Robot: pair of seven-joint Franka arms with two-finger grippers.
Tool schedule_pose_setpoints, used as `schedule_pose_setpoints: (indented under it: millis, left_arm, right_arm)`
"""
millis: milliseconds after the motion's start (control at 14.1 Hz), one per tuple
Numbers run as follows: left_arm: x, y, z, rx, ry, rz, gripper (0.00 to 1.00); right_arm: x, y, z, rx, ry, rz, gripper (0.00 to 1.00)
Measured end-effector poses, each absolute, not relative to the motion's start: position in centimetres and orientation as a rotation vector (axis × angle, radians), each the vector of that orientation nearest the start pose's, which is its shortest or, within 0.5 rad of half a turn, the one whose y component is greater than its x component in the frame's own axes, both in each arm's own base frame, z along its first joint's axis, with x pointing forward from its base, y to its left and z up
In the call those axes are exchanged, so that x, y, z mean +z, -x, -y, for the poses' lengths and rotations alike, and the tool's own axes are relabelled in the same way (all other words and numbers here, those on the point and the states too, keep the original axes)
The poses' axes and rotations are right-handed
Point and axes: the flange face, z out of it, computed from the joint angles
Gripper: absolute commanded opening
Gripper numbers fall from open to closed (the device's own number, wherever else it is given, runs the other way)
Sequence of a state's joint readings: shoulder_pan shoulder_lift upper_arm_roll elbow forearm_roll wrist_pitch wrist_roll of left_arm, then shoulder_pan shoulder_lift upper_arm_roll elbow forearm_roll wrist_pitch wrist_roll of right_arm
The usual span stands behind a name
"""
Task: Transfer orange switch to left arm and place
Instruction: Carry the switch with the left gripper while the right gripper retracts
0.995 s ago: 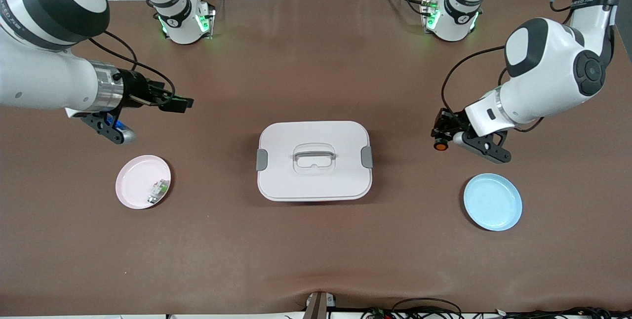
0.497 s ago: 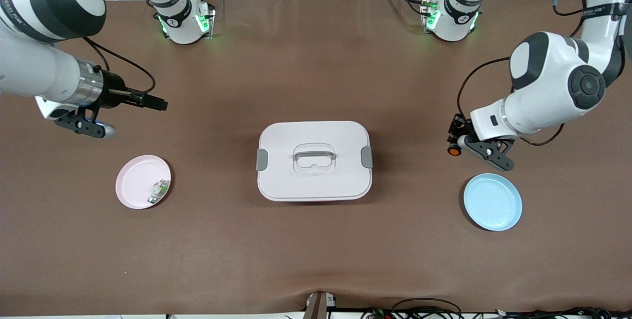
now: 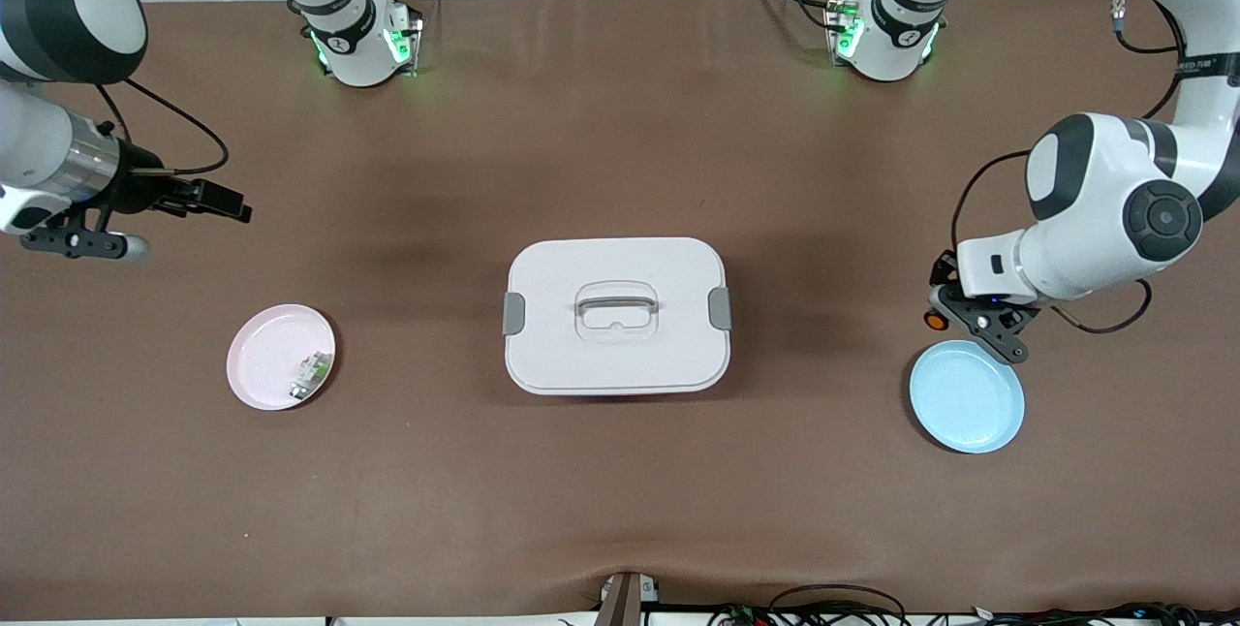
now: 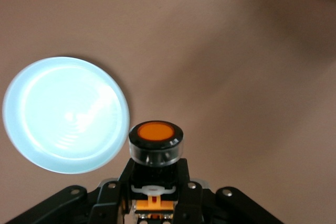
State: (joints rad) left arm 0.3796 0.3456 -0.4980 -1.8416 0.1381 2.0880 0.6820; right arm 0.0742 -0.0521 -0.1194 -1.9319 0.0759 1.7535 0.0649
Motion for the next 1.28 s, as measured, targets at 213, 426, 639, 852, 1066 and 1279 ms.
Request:
schedule_pose_setpoints:
  millis: [213,426,639,852,1066,1279]
  left_arm:
    - [32.9,-63.9,1.6,0.009,2.807,-1.518,0.00]
    - [30.3,-65.6,-0.9,0.014,2.619,-1.722,0.00]
    - [28.2,-67.4,-2.1,-0.032,2.497,-1.877,0.00]
    - [26.0,-68.3,-2.0,-0.097,2.397,-1.965,0.00]
    - [24.4,-68.9,-2.1,-0.121,2.309,-2.020,0.00]
    - [23.0,-69.5,-2.2,-0.153,2.259,-2.070,0.00]
  right_arm:
    - [49.4,-51.2,1.7,0.086,3.077,-0.177,1.00]
    - [49.2,-49.0,1.7,0.008,3.088,-0.164,1.00]
    - [51.2,-48.5,2.1,-0.041,3.089,-0.168,1.00]
    - [55.4,-49.6,2.8,-0.054,3.093,-0.183,1.00]
    - [60.1,-52.5,3.6,-0.084,3.101,-0.205,1.00]
    - [62.0,-54.6,4.6,-0.119,3.107,-0.233,1.00]
